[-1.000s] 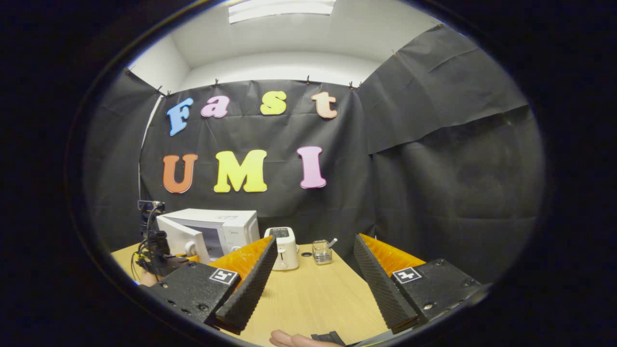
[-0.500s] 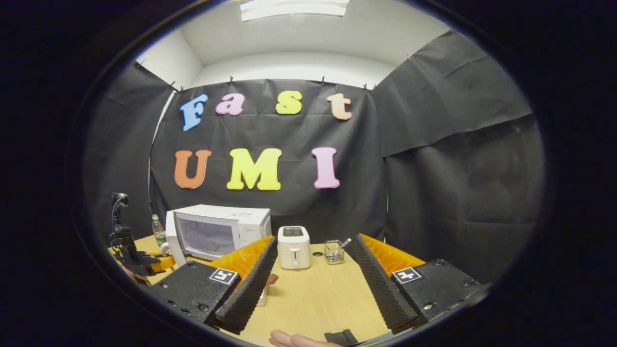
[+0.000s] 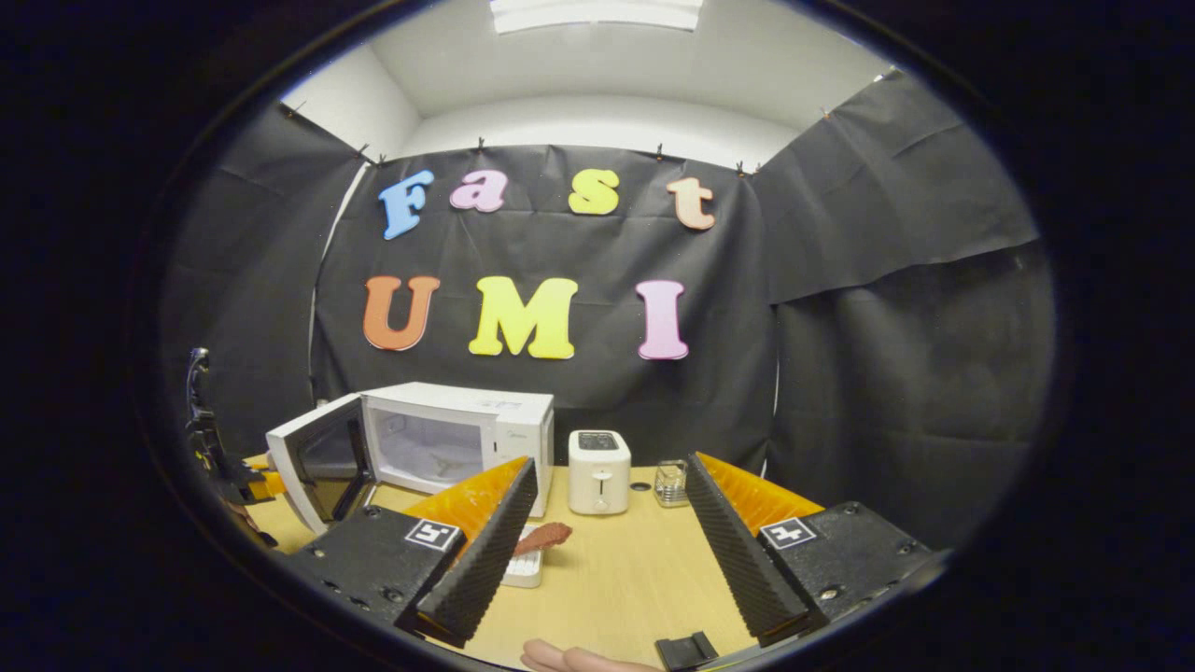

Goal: Open the microwave oven with the left hand, put the food in, and close the microwave oven.

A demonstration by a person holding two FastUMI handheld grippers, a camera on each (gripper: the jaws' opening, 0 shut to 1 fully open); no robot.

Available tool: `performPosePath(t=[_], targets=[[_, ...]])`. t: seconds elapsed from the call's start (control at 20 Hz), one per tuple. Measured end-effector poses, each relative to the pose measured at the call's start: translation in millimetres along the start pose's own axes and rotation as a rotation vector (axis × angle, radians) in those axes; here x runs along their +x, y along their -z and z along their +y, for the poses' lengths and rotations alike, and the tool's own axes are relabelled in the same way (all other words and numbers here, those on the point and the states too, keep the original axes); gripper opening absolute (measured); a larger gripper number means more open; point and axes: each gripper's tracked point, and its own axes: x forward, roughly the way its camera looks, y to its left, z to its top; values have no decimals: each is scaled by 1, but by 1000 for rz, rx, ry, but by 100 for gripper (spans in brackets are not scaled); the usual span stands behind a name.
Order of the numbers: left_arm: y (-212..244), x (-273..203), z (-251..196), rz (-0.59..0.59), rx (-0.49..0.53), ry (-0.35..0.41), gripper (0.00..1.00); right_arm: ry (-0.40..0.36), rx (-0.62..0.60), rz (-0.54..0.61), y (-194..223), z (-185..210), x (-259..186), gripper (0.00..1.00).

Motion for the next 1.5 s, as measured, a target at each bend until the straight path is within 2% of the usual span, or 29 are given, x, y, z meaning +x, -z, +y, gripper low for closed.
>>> performPosePath(t=[0.05, 0.1, 0.15, 0.2, 0.25, 0.3, 0.35, 0.45, 0.5, 0.55, 0.6, 0.65, 0.7, 0.75, 0.8, 0.85, 0.9, 0.95, 1.0, 1.1, 1.15, 1.2, 1.25, 1.3, 1.35, 1.4, 1.45, 1.5], targets=[[0, -3, 11, 4, 2, 1, 11, -9, 3, 11, 3, 3, 1, 100], [3, -7, 20, 12, 7, -2, 2, -15, 8, 19, 5, 4, 1, 100], [2, -12, 32, 8, 15, -18, 20, -24, 8, 21, 5, 6, 2, 93], [1, -12, 49, 7, 26, -47, 51, -29, 7, 28, 7, 7, 4, 100], [4, -15, 64, 19, 32, -73, 38, -30, 9, 39, 12, 6, 7, 100], [-1, -24, 68, 12, 26, -70, 75, -30, 13, 50, 15, 4, 11, 100], [3, -19, 73, 20, 9, -89, 100, -29, 18, 65, 21, 2, 14, 100], [0, -22, 85, 3, 35, -82, 98, -28, 30, 97, 31, -1, 19, 100], [-1, -23, 87, 0, 33, -67, 99, -26, 36, 112, 35, -3, 21, 93], [-1, -23, 88, -3, 24, -47, 99, -26, 43, 125, 39, -4, 24, 93], [-1, -24, 89, -10, 7, -20, 99, -30, 50, 133, 42, -4, 26, 100], [0, -27, 89, -12, -23, 8, 99, -34, 57, 140, 45, -2, 26, 100], [-2, -30, 92, -29, -59, 28, 90, -36, 60, 144, 46, -2, 27, 100], [0, -31, 99, -24, -99, 28, 89, -35, 60, 146, 48, -3, 28, 100], [4, -35, 109, -21, -121, 8, 97, -31, 57, 148, 49, -5, 29, 100], [6, -39, 123, -17, -125, -30, 97, -30, 54, 149, 51, -5, 32, 100], [6, -44, 138, -20, -117, -79, 87, -33, 50, 154, 52, -5, 34, 93], [4, -53, 149, -27, -122, -112, 97, -40, 45, 157, 53, -3, 39, 100], [-1, -63, 151, -32, -134, -120, 93, -50, 38, 162, 54, -3, 44, 93], [-15, -81, 150, -59, -139, -130, 93, -66, 14, 180, 59, -3, 57, 93], [-24, -89, 149, -79, -138, -136, 93, -67, -2, 193, 62, -5, 66, 100], [-33, -96, 146, -94, -138, -135, 80, -68, -12, 205, 64, -8, 75, 100], [-41, -103, 140, -103, -140, -133, 93, -69, -16, 218, 67, -10, 84, 100], [-47, -107, 131, -106, -136, -126, 93, -81, -12, 229, 68, -10, 93, 100], [-53, -112, 123, -108, -128, -116, 93, -96, -6, 250, 72, -7, 102, 93], [-61, -115, 116, -112, -117, -114, 93, -112, 2, 269, 76, -5, 111, 93], [-66, -116, 111, -111, -111, -117, 93, -129, 7, 293, 81, -2, 118, 100], [-71, -118, 104, -105, -105, -118, 93, -148, 10, 319, 86, 1, 126, 100]])
